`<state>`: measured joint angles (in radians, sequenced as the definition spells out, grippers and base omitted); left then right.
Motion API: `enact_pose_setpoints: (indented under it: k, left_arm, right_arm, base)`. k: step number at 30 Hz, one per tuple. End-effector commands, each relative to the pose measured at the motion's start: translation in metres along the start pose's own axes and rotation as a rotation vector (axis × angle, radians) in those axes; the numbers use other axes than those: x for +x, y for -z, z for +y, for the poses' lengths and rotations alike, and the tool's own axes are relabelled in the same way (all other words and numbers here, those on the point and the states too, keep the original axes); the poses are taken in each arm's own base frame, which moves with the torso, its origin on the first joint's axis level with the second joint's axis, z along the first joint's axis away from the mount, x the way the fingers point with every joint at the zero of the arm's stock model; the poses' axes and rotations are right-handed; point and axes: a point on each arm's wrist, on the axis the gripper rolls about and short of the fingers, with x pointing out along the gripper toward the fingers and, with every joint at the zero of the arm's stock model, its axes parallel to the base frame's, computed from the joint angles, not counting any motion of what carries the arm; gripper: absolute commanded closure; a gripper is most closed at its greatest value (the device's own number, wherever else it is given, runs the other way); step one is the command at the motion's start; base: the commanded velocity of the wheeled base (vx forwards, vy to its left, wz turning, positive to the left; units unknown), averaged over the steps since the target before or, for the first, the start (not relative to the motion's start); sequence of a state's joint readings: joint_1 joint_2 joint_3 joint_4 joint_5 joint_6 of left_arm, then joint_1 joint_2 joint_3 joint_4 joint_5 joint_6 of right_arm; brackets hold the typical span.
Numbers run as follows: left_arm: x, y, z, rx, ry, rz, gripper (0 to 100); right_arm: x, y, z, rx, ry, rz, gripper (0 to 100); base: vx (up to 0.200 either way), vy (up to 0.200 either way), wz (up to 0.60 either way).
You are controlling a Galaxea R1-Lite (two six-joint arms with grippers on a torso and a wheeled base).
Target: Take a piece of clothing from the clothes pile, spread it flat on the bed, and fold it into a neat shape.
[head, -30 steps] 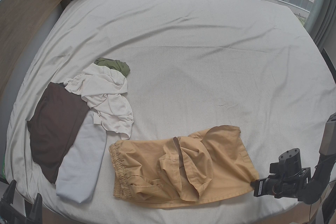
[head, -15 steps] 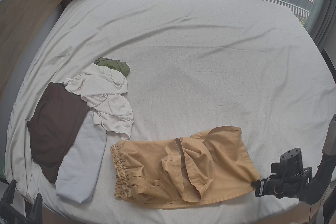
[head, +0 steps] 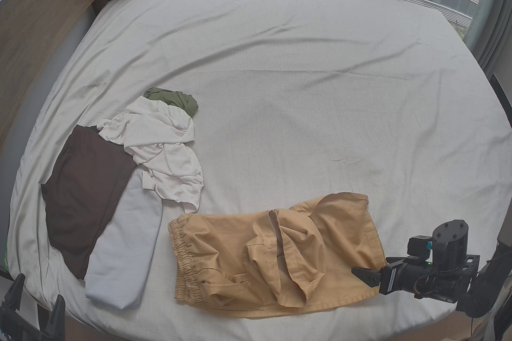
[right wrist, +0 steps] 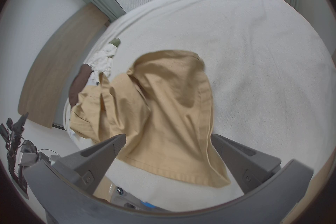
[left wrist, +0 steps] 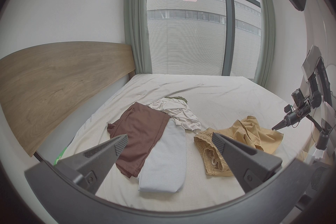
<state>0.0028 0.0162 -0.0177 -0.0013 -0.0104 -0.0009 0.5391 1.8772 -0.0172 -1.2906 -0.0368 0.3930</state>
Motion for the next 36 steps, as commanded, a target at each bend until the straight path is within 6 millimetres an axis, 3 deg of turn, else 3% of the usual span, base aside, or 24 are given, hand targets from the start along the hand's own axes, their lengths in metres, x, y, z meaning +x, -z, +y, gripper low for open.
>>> enact_pose_setpoints:
  k: [1, 10, 30, 36]
  left_arm:
    - [0.0, 0.005, 0.0, -0.001, -0.002, 0.003, 0]
    - [0.0, 0.005, 0.0, -0.004, -0.002, 0.001, 0]
    - [0.0, 0.005, 0.0, -0.007, -0.002, 0.001, 0]
    - [0.0, 0.005, 0.0, -0.008, -0.002, 0.001, 0]
  right_arm:
    - [0.007, 0.005, 0.009, -0.026, -0.057, 0.001, 0]
    - [0.038, 0.008, 0.022, -0.052, -0.135, -0.044, 0]
    - [0.062, -0.03, 0.053, -0.073, -0.45, -0.146, 0]
    - [0.067, -0.032, 0.06, -0.085, -0.499, -0.146, 0]
  base:
    - [0.0, 0.0, 0.0]
    - [0.0, 0.0, 0.0]
    - [0.0, 0.0, 0.0]
    - [0.0, 0.0, 0.0]
